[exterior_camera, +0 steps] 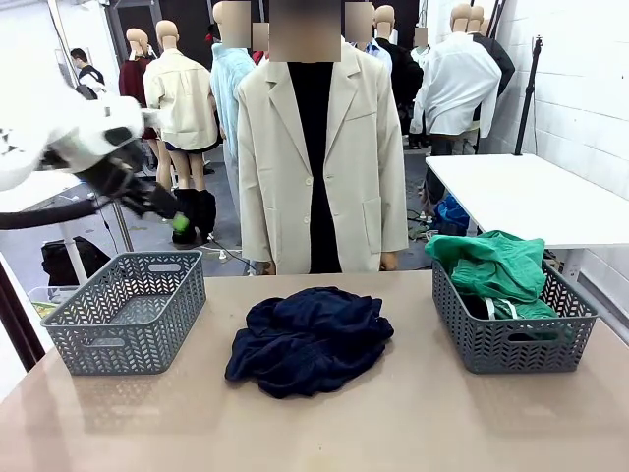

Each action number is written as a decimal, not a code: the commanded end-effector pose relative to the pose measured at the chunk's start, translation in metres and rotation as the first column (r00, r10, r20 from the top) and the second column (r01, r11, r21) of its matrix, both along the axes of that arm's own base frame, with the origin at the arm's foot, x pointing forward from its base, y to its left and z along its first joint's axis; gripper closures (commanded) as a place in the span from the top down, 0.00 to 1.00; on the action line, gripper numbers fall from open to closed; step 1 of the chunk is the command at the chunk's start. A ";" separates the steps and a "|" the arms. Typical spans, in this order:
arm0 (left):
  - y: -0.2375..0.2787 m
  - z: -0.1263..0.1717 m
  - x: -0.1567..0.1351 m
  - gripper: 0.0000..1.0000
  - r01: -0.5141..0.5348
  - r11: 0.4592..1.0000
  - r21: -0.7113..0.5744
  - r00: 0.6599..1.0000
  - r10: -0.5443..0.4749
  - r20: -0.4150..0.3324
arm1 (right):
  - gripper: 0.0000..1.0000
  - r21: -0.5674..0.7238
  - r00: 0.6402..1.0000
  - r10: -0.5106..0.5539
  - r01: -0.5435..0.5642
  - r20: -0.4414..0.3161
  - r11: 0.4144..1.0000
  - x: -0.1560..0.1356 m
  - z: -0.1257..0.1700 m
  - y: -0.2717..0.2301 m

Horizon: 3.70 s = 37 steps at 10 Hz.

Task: Sort the tops and bottoms.
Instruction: Lift clothes from the center of the table with your left hand.

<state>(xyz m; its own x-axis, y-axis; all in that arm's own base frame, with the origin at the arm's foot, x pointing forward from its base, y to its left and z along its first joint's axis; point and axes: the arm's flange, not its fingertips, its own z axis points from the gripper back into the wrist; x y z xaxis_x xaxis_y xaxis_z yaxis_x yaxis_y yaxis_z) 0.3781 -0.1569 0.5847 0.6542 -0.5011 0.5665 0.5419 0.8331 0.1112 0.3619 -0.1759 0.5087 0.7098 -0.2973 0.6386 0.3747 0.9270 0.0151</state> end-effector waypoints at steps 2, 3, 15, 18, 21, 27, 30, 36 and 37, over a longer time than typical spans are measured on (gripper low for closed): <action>-0.059 -0.023 0.020 0.97 0.405 0.914 0.004 0.900 -0.398 -0.179 | 1.00 0.009 1.000 -0.014 0.014 0.001 1.000 0.000 -0.001 0.000; -0.075 -0.033 0.026 0.97 0.435 0.899 -0.040 0.868 -0.431 -0.247 | 1.00 0.009 1.000 -0.014 0.014 0.001 1.000 0.000 -0.001 0.000; -0.191 -0.121 0.119 0.97 0.501 0.865 0.030 0.813 -0.458 -0.360 | 1.00 0.009 1.000 -0.014 0.014 0.001 1.000 0.000 -0.001 0.000; -0.206 -0.159 0.134 0.97 0.498 0.866 0.036 0.806 -0.447 -0.387 | 1.00 0.009 1.000 -0.014 0.014 0.001 1.000 0.000 -0.001 0.000; -0.214 -0.197 0.137 0.97 0.493 0.869 0.049 0.815 -0.441 -0.376 | 1.00 0.009 1.000 -0.014 0.014 0.001 1.000 0.000 -0.001 0.000; -0.213 -0.227 0.152 0.97 0.451 0.877 0.165 0.849 -0.364 -0.384 | 1.00 0.009 1.000 -0.014 0.014 0.001 1.000 0.000 -0.001 0.000; -0.214 -0.220 0.147 0.39 0.461 0.874 0.156 0.847 -0.380 -0.371 | 1.00 0.009 1.000 -0.014 0.014 0.001 1.000 0.000 -0.001 0.000; -0.205 -0.207 0.143 0.00 0.466 0.878 0.105 0.841 -0.404 -0.359 | 1.00 0.009 1.000 -0.014 0.014 0.001 1.000 0.000 -0.001 0.000; -0.202 -0.201 0.138 0.00 0.464 0.881 0.097 0.857 -0.419 -0.300 | 1.00 0.009 1.000 -0.014 0.014 0.001 1.000 0.000 -0.001 0.000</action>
